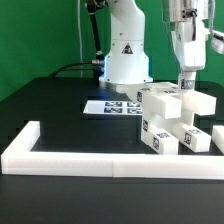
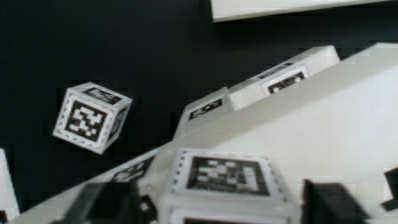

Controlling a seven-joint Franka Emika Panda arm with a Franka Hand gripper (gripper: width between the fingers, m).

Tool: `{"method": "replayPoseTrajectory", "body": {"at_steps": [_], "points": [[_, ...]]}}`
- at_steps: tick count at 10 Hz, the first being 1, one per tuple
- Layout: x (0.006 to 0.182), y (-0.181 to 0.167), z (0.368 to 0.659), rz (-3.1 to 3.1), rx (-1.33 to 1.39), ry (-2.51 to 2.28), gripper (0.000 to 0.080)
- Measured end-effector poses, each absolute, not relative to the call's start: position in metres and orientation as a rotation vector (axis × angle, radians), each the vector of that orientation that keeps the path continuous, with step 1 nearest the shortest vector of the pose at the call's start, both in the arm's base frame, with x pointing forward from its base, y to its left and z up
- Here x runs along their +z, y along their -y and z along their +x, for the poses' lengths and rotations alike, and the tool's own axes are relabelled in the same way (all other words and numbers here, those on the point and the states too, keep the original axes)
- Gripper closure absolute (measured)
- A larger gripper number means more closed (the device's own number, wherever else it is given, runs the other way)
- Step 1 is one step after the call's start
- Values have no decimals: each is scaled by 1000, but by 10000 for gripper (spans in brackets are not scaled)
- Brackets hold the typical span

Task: Assemble chair

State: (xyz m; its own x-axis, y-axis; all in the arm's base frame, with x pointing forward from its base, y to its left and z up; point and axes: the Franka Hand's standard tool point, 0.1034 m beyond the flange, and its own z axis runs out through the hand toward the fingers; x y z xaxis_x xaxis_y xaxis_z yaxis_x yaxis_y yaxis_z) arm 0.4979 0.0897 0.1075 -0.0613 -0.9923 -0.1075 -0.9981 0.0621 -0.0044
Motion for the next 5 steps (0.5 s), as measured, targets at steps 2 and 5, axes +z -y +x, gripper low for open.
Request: {"method": "replayPoseTrajectory", "body": {"at_steps": [2, 5], "points": [[109, -92, 499, -2162, 106, -2158, 172], [110, -94, 500, -2374, 96, -1911, 151]]}}
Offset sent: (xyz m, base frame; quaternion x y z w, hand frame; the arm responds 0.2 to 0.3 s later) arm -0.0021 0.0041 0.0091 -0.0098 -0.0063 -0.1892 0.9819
